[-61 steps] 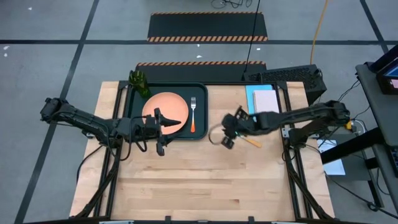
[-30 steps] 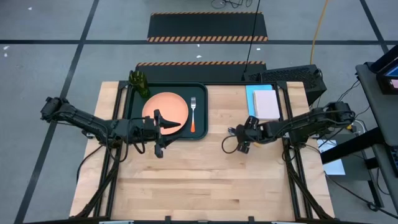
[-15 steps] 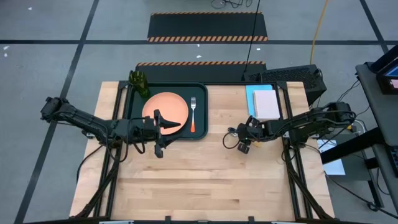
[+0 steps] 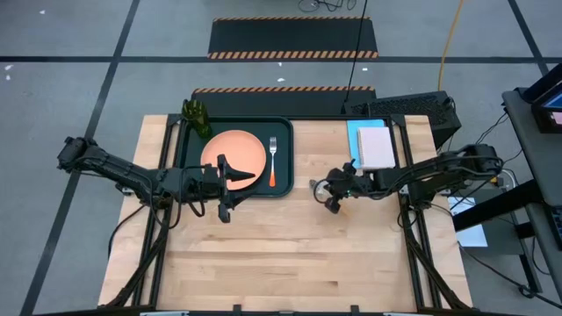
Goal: Pick and place plate/cup/fork/spoon on tray
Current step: Put the yellow spoon on the black table tray
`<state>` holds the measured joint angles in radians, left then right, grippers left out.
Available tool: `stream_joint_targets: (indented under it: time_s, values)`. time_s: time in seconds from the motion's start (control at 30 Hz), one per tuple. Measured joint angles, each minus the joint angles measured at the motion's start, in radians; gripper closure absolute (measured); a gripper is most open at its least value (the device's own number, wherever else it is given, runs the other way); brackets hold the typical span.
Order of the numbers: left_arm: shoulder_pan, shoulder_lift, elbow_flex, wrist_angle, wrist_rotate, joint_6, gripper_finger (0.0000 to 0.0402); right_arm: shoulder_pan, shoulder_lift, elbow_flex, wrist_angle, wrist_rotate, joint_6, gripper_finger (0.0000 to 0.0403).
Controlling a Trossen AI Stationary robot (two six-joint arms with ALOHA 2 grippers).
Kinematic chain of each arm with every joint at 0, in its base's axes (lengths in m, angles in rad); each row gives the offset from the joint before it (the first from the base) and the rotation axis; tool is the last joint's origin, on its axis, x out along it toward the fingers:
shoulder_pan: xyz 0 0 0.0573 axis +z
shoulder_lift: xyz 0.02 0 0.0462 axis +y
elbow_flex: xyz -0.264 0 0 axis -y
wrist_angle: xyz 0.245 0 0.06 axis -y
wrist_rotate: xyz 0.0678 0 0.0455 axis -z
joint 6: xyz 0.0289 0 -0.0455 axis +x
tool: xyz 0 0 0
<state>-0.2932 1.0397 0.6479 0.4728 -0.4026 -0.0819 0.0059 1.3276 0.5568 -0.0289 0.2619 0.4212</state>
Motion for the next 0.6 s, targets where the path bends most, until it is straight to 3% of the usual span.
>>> stream_joint_targets:
  time_s: [0.17, 0.3, 0.6]
  values:
    - [0.0, 0.0, 0.0, -0.002, 0.0, 0.0, 0.0174, 0.0, -0.005, 0.002, 0.019, -0.005, 0.037, 0.0401]
    - [0.0, 0.0, 0.0, -0.005, 0.0, 0.0, 0.0174, 0.0, -0.005, 0.002, 0.016, -0.078, 0.118, 0.0386]
    - [0.0, 0.0, 0.0, 0.002, 0.0, 0.0, 0.0174, 0.048, 0.035, 0.003, -0.004, -0.08, 0.096, 0.028]
